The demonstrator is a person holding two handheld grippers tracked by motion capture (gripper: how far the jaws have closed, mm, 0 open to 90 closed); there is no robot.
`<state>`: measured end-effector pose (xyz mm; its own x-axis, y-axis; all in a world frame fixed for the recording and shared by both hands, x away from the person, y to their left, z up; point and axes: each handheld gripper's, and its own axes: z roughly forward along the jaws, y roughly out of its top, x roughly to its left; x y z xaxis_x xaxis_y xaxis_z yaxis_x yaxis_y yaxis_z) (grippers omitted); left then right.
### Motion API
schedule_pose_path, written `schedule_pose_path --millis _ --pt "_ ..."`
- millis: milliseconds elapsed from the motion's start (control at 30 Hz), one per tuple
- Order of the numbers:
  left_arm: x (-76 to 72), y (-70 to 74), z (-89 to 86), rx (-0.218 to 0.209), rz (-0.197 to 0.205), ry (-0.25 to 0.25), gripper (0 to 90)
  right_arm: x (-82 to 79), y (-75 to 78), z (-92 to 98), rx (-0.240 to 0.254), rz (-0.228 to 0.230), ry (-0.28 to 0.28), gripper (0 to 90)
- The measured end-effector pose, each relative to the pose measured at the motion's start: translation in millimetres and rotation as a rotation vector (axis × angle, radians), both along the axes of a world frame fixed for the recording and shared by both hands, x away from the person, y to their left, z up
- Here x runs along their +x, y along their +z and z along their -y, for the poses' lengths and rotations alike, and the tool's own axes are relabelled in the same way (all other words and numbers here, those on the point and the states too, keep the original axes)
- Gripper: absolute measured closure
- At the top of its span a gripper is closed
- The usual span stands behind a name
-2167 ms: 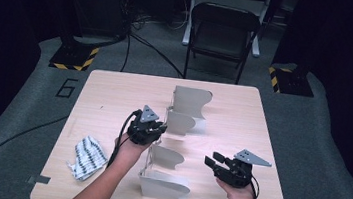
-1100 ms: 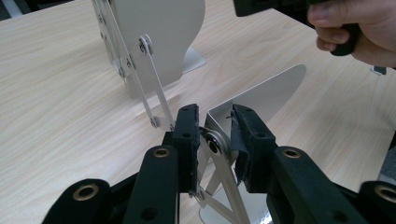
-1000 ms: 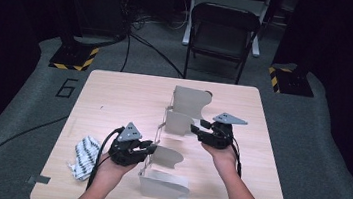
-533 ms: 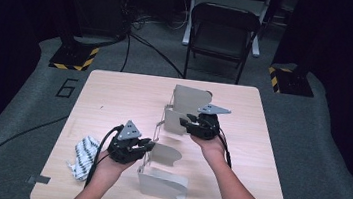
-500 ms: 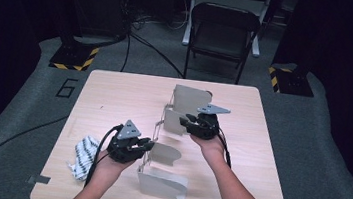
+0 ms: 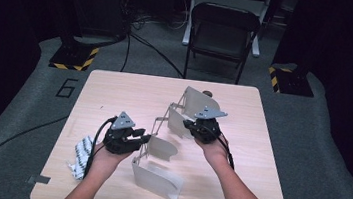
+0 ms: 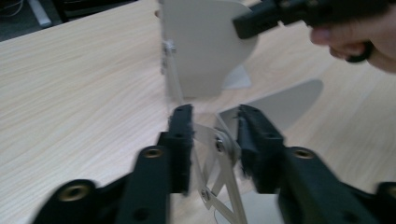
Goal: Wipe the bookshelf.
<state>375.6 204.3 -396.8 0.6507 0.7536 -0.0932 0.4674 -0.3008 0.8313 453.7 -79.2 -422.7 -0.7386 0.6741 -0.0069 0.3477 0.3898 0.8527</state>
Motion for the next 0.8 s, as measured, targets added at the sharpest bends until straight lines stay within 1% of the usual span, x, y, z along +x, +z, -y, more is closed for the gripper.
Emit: schedule_pose_path --millis 33,67,100,133,167,200,233,267,300,367,400,467,500,533,600,633,700,733,800 --pt "1.3 2.1 -2.3 -0.013 -0.002 0.008 56.4 -1.6 -0.5 1.5 0.004 -0.002 -0.018 89.7" --pt "1.7 3.8 -3.4 -0.018 0.002 0.015 53.0 -1.6 -1.2 3.7 0.004 0.01 -0.024 89.8" --pt "1.7 6.9 -5.0 -0.019 0.008 0.021 51.4 -2.6 -1.4 5.1 0.007 0.0 -0.038 89.8" --pt "1.3 9.8 -5.6 -0.034 0.012 0.034 48.6 -2.8 -2.0 7.3 0.011 0.003 -0.059 89.8" --pt "1.2 12.3 -7.1 -0.03 0.009 0.025 46.1 -2.8 -2.4 9.7 0.012 0.005 -0.074 89.9" --pt "0.5 14.0 -7.3 -0.037 0.011 0.031 44.6 -2.3 -3.2 10.5 0.022 0.02 -0.085 90.0" --pt "-0.5 16.4 -7.6 -0.034 0.017 0.03 43.4 -2.4 -2.8 12.1 0.014 0.014 -0.092 90.0" --pt "-1.7 17.5 -6.5 -0.037 0.019 0.031 42.4 -3.2 -2.8 13.8 0.018 0.009 -0.116 90.0" --pt "-3.2 17.7 -4.9 -0.028 0.026 0.029 41.8 -2.7 -2.9 15.1 0.022 0.015 -0.128 90.0" --pt "-5.5 17.8 -3.3 -0.023 0.024 0.024 41.7 -3.7 -2.8 17.3 0.029 0.007 -0.158 90.0" --pt "-5.9 17.5 -3.5 -0.017 0.026 0.022 41.7 -3.9 -2.7 18.8 0.025 0.012 -0.163 90.0" --pt "-7.1 16.4 -3.8 -0.026 0.017 0.024 41.9 -5.2 -2.6 20.4 0.023 0.015 -0.18 90.0" --pt "-7.8 16.2 -4.8 -0.025 0.003 0.011 43.3 -6.2 -2.4 21.1 0.021 0.014 -0.18 90.0" --pt "-8.3 16.0 -5.4 -0.027 -0.002 0.004 47.2 -7.3 -2.6 21.5 0.023 0.014 -0.184 89.9" --pt "-10.9 15.2 -6.6 -0.021 -0.012 0.0 49.5 -7.8 -3.7 23.8 0.031 0.025 -0.186 89.5" --pt "-11.9 14.9 -7.7 -0.013 -0.013 -0.004 51.7 -8.7 -4.0 24.9 0.033 0.016 -0.19 89.3" --pt "-13.4 14.6 -8.5 -0.012 -0.018 -0.005 55.9 -9.0 -4.3 26.3 0.033 0.015 -0.187 89.0" --pt "-15.5 13.9 -10.7 0.003 -0.021 -0.007 59.2 -10.2 -4.9 27.5 0.041 0.013 -0.193 88.5" --pt "-17.7 13.9 -12.0 0.004 -0.019 -0.012 61.0 -9.8 -5.4 28.3 0.047 0.017 -0.193 87.9"
